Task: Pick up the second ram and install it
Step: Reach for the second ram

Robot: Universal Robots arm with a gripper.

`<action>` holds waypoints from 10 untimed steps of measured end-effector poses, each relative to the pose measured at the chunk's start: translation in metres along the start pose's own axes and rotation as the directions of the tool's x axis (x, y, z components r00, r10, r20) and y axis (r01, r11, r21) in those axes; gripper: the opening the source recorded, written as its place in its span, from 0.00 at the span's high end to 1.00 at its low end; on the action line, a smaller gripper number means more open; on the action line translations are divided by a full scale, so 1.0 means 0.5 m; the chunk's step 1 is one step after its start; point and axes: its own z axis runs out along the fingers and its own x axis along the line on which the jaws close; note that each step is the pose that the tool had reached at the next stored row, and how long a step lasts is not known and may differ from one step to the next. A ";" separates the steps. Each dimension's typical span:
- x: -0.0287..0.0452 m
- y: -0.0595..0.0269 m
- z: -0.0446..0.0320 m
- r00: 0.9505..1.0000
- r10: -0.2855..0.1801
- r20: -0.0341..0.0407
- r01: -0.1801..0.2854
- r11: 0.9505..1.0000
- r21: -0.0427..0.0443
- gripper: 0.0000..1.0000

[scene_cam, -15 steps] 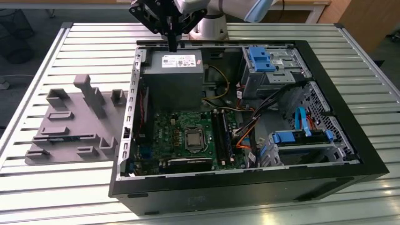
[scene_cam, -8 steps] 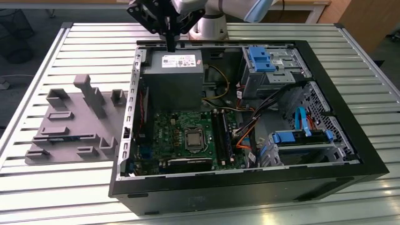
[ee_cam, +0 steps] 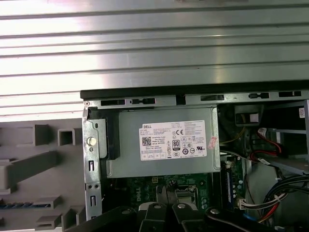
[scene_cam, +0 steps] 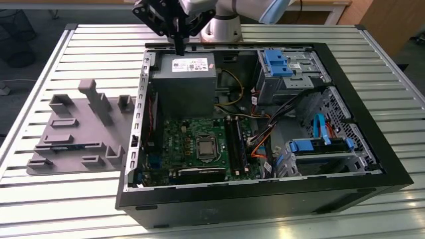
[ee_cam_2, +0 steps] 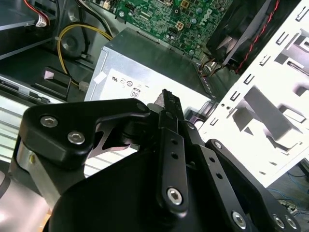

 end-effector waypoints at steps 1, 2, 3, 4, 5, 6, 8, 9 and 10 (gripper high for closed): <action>0.001 0.000 0.000 1.000 0.000 0.000 0.000 1.000 0.000 0.89; 0.002 0.000 0.000 1.000 0.000 0.000 0.000 1.000 0.000 0.89; 0.003 0.000 0.000 1.000 0.000 0.000 0.000 1.000 0.000 0.89; 0.004 0.000 0.000 1.000 0.000 0.000 0.000 1.000 0.000 0.89; 0.004 0.000 0.000 1.000 0.000 0.000 0.000 1.000 0.000 0.89; 0.005 0.000 0.000 1.000 0.000 0.000 0.000 1.000 0.000 0.89; 0.007 -0.001 0.000 1.000 0.000 0.000 0.000 1.000 0.000 0.89; 0.008 -0.001 0.000 1.000 0.000 0.000 0.000 1.000 0.000 0.89; 0.009 -0.001 0.000 1.000 0.000 0.000 0.000 1.000 0.000 0.89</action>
